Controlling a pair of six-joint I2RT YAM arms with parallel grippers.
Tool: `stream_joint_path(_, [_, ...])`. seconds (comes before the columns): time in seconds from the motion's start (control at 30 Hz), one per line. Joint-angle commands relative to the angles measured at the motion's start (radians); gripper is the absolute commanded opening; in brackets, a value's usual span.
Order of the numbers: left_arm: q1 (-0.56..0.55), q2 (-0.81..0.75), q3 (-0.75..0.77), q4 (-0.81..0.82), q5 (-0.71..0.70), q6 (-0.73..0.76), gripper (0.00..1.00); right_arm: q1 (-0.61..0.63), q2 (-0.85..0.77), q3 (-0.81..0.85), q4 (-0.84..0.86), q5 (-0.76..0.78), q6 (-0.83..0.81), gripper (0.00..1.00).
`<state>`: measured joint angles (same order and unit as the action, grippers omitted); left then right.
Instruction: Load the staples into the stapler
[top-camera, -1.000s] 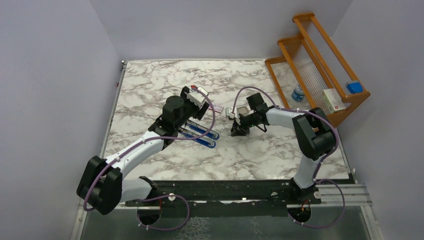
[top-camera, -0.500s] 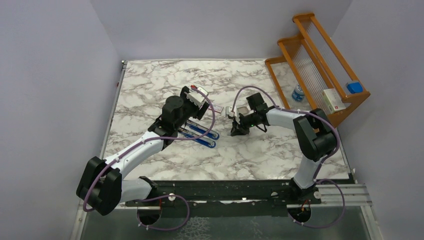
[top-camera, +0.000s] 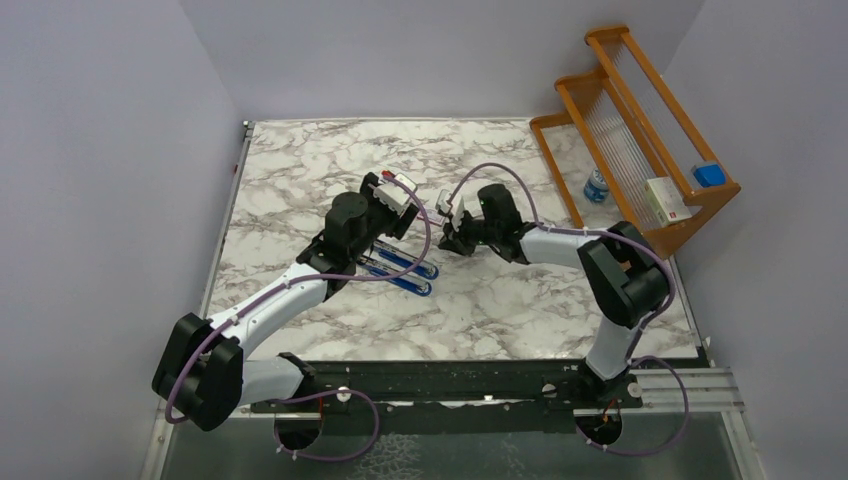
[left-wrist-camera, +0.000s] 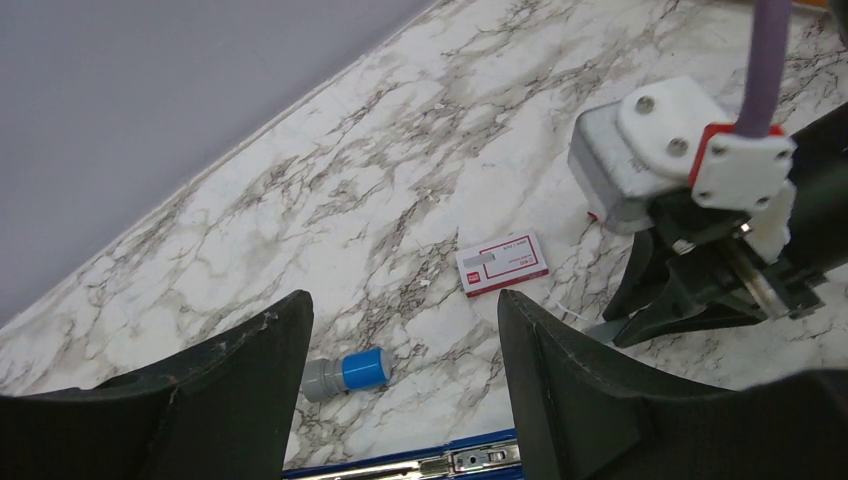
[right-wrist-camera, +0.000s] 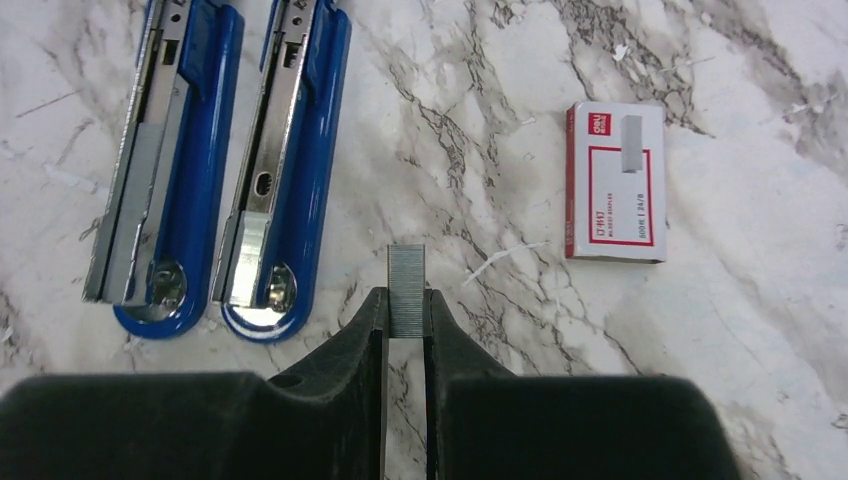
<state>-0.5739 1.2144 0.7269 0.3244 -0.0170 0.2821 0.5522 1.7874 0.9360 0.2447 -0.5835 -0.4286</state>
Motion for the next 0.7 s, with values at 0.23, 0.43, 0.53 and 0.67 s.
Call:
stream_joint_path(0.23, [-0.012,-0.018,-0.015,0.024,-0.02,0.01,0.71,0.108,0.108,-0.005,0.201,0.344,0.157,0.11])
stream_joint_path(0.43, [-0.02,-0.018,-0.015,0.024,-0.014,0.014,0.71,0.113,0.162,0.007,0.265,0.421,0.159,0.13])
stream_joint_path(0.53, [-0.02,-0.019,-0.015,0.023,-0.014,0.015,0.71,0.113,0.186,0.019,0.26,0.417,0.165,0.17])
stream_joint_path(0.67, [-0.02,-0.021,-0.015,0.021,-0.019,0.017,0.71,0.113,0.179,-0.009,0.28,0.408,0.189,0.34])
